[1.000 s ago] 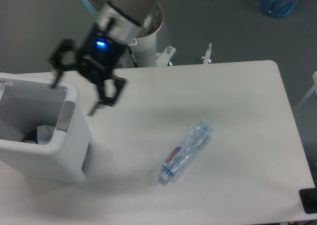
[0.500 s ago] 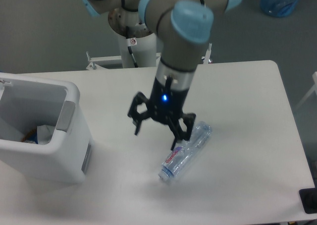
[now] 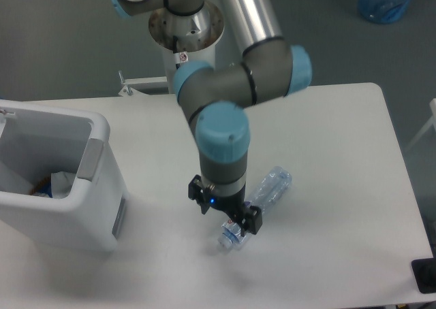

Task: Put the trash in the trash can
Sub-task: 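Move the open gripper back to the clear water bottle and lower, then close the gripper around the bottle's labeled end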

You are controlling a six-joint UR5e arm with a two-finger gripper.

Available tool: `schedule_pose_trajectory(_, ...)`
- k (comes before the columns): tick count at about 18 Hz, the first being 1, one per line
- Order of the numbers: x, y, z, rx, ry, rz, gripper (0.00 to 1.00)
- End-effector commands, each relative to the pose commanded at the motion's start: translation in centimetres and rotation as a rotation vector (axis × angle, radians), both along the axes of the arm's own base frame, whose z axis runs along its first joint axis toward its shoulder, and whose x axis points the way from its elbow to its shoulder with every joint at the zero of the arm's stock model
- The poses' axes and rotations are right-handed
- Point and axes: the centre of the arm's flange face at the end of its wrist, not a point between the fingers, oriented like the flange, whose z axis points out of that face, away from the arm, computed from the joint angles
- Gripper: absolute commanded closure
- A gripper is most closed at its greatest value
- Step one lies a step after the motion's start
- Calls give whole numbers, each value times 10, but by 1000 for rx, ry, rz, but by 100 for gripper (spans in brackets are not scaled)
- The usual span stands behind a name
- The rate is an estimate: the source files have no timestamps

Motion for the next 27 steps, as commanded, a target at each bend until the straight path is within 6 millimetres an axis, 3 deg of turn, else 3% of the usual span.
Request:
schedule_pose_trajectory(5,8,12,-33,-53,8,-30,1)
schedule_pose_trajectory(6,6,16,-49,-80,11,-33,1)
schedule_pose_trajectory(9,22,24,-74,-129,6,-59,1)
schedule_pose_trajectory(15,24,22,-86,-151,-11,-52,4)
schedule_pose_trajectory(18,19,26,-81,-128,19,-42,7)
schedule_pose_trajectory(21,15,26,-92,-152,49,-40,9)
schedule_pose_trajectory(23,15,24,-97,-171,57,-42,21)
schedule_pose_trajectory(27,16,23,-99,-186,66,-43,62)
